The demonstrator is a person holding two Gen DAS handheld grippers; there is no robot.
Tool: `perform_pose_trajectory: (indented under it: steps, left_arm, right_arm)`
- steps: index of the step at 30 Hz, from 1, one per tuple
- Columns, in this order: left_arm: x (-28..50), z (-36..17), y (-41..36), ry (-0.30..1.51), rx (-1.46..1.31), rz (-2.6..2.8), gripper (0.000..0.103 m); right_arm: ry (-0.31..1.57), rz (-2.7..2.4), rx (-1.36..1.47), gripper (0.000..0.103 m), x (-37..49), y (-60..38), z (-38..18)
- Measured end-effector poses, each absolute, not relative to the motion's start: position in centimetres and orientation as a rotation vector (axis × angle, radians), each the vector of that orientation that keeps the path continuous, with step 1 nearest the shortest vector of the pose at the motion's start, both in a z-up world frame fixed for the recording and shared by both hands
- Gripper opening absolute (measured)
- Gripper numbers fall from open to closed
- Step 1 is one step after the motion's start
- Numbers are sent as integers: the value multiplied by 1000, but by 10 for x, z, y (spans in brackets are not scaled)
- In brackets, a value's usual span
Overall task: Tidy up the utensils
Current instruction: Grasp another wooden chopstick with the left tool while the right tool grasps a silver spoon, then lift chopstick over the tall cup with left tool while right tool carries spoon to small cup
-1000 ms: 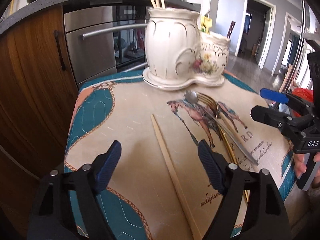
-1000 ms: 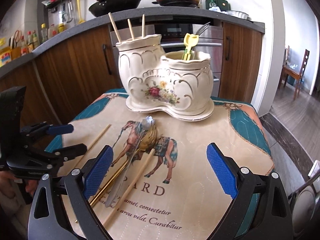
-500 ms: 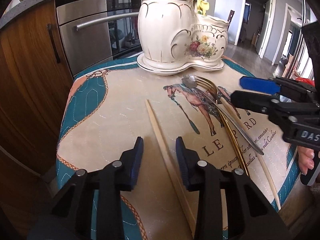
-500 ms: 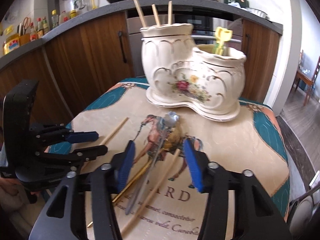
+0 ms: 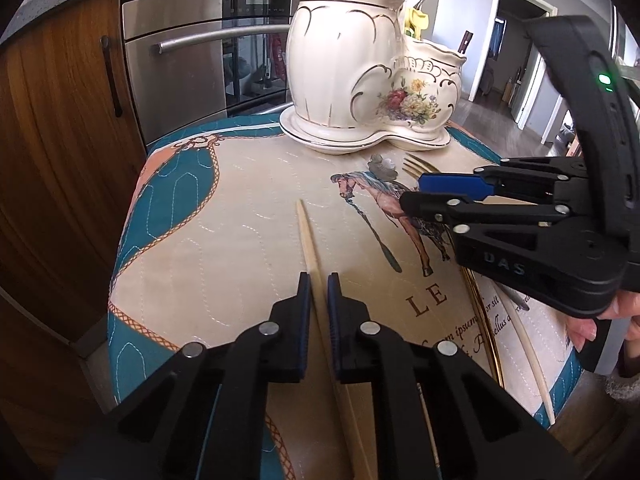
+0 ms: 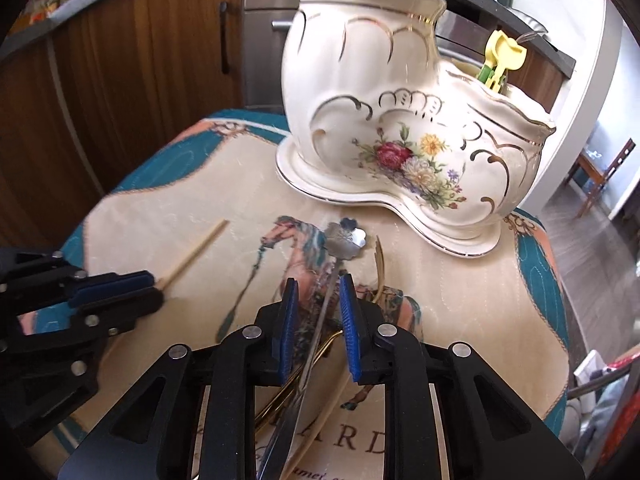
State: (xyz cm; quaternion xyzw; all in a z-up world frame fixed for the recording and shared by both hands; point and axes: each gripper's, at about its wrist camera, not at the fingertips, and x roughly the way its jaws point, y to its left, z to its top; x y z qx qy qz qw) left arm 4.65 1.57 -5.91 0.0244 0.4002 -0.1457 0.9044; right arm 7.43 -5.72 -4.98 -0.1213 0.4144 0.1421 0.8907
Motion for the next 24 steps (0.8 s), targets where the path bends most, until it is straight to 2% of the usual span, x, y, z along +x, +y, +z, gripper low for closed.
perform_pose_trajectory:
  steps: [6, 13, 24]
  left_arm:
    - [46, -60, 15, 827, 46, -306, 8]
    - [48, -61, 18, 831, 27, -312, 8]
    - [50, -59, 23, 824, -14, -318, 6]
  right_arm:
    - [939, 324, -197, 20, 88, -60, -55]
    - [913, 349, -87, 4, 85, -74, -54]
    - [783, 466, 128, 4, 48, -115, -38]
